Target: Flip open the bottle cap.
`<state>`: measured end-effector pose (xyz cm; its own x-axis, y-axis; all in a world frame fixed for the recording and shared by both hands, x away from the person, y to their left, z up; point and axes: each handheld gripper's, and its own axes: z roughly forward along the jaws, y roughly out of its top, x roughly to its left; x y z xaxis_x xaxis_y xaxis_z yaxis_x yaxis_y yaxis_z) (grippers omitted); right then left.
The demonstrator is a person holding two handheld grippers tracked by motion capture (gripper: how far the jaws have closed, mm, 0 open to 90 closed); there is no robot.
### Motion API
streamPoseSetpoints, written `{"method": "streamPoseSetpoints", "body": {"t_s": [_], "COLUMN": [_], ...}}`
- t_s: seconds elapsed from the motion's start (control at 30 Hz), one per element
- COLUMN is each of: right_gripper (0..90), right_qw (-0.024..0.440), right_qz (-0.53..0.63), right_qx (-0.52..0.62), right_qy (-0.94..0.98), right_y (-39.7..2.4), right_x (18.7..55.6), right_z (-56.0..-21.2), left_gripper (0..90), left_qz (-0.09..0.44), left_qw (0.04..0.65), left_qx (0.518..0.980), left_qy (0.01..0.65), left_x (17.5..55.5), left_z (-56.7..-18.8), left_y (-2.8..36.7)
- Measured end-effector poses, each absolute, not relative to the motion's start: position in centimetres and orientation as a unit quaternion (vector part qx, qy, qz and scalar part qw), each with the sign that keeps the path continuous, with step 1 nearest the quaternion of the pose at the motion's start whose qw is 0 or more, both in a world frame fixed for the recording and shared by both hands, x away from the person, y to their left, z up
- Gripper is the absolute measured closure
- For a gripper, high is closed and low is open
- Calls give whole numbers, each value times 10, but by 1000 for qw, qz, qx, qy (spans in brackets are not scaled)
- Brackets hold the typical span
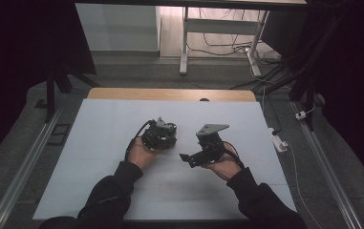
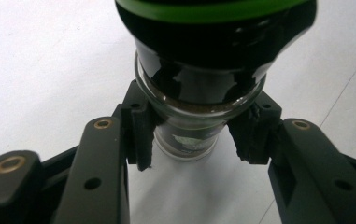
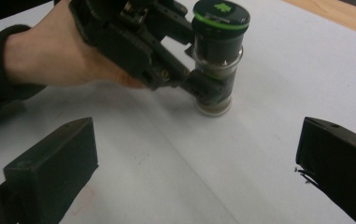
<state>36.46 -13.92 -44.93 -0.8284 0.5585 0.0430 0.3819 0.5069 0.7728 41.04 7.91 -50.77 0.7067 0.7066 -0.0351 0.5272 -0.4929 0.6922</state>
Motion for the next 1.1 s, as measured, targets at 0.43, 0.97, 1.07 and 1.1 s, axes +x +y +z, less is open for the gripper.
{"method": "streamPoseSetpoints", "body": {"t_s": [0.43, 0.97, 1.07, 1.1], "right_gripper": [0, 254, 415, 502], "right_qw": [118, 129, 125, 123], "right_qz": [404, 408, 414, 413], "right_qx": [285, 286, 279, 273], "right_qy": [861, 857, 858, 860], "right_y": [-119, -115, -115, -114], "right_x": [392, 404, 403, 403], "right_z": [-455, -458, -455, -454], "left_gripper": [539, 539, 539, 539], "left_qz": [127, 126, 126, 126], "left_qw": [351, 349, 349, 349], "left_qx": [855, 856, 856, 856], "left_qy": [361, 360, 360, 360], "left_x": [411, 411, 411, 411], "left_z": [-508, -507, -507, -507], "left_y": [79, 79, 79, 79]}}
